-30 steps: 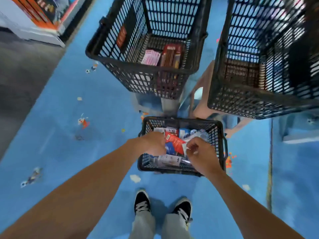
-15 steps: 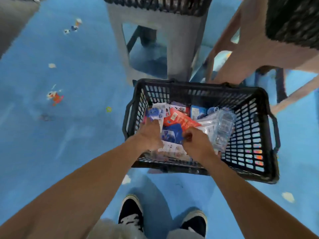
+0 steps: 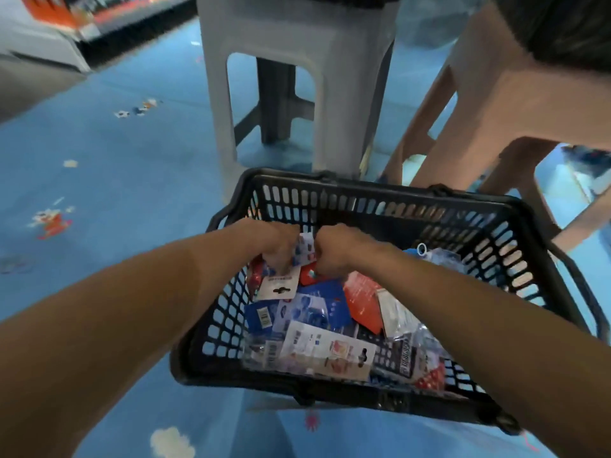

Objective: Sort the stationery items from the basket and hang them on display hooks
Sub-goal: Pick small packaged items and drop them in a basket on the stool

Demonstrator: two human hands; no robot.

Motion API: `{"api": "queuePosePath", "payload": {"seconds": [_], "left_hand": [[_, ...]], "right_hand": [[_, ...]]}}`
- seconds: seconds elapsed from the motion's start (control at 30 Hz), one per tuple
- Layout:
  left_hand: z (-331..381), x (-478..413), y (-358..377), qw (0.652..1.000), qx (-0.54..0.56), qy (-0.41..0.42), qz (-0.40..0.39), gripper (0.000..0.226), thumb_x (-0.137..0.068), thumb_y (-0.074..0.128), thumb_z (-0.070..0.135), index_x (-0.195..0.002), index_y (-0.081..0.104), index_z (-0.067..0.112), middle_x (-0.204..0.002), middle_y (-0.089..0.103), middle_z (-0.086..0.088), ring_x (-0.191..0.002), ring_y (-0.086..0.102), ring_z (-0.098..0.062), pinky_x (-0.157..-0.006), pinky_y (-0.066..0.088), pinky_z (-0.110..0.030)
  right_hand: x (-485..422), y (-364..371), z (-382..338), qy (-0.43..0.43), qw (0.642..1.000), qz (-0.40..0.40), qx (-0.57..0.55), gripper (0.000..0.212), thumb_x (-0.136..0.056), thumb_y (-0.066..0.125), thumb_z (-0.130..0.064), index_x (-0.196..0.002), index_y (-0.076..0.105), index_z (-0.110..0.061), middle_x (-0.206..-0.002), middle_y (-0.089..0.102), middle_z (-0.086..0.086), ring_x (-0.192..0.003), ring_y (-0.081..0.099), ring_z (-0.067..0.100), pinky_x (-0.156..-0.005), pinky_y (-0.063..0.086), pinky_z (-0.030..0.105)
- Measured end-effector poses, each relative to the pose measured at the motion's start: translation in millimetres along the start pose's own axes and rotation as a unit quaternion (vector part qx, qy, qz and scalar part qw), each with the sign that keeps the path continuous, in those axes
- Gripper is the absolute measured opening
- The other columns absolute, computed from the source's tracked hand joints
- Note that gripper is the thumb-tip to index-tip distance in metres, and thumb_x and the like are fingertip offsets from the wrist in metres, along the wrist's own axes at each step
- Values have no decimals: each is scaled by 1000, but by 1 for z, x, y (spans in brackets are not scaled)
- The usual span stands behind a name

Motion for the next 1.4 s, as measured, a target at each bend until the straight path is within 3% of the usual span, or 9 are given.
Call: {"api": "queuePosePath", "payload": {"seconds": [0.23,0.37,0.47,0.63,0.77,0.87,1.03,1.2,1.4], "left_hand": [[-2,13,-18,994,69,33,81,69,-76,83,56,-128,58,19,-127,65,-4,-112,63,-26,-98,53,-37],[2,15,-24,979,114,56,161,74,-79,84,50,-134,48,16,-134,60,-11,-118,59,-31,-89,46,-32],[3,15,-28,962,169,61,204,62,-89,77,39,-135,44,13,-133,60,-16,-116,60,-35,-90,50,-37],[3,30,-25,921,333,69,189,63,-100,62,18,-155,31,24,-139,56,-12,-122,59,-36,-90,57,-45],[-4,34,-20,875,460,55,142,51,-100,60,9,-143,42,29,-120,60,-7,-106,65,-33,-76,64,-50],[-12,35,-25,850,499,55,158,35,-99,58,3,-123,49,25,-118,65,-17,-110,67,-37,-87,61,-54],[-18,37,-24,820,550,42,151,38,-97,58,1,-124,49,26,-112,65,-13,-102,66,-30,-84,60,-49],[-19,38,-27,798,579,45,160,39,-95,61,4,-123,50,28,-99,62,-3,-94,61,-21,-77,59,-40],[-16,38,-24,775,616,38,137,31,-98,61,9,-121,55,29,-98,66,-7,-89,65,-20,-94,58,-50]], "right_hand": [[21,3,20,-35,999,15,-12,22,-85,72,-31,-71,59,-21,-78,63,-1,-78,62,22,-67,46,29],[33,38,31,-53,997,-62,11,19,-86,77,-34,-81,62,-24,-77,61,-8,-79,61,16,-70,47,28],[31,42,30,-63,997,-25,26,21,-86,76,-37,-78,59,-27,-79,59,-8,-81,61,18,-69,46,29],[33,53,15,-86,992,73,65,67,-82,78,-42,-140,48,-26,-135,49,4,-118,56,30,-85,48,38],[35,61,12,-136,984,71,86,67,-90,69,-36,-150,40,-27,-145,45,5,-128,48,30,-99,47,41],[41,59,10,-142,985,63,76,62,-93,63,-39,-150,42,-26,-142,53,5,-126,52,28,-101,48,39],[50,78,-2,-125,988,72,62,42,-90,67,-43,-124,55,-21,-116,66,2,-98,60,21,-75,46,30],[45,78,7,-94,991,-83,-41,18,-90,72,-40,-91,57,-30,-92,59,-8,-91,58,18,-74,42,29],[55,21,59,-38,955,-19,-292,25,-92,75,-21,-116,71,-21,-108,70,-5,-100,65,17,-80,48,31]]}}
Point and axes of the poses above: each hand's wrist, its own x-axis away from the middle knuckle, its own y-axis out of the palm, z = x × y, the point moved 4 cm from there along -x, towards the middle knuckle
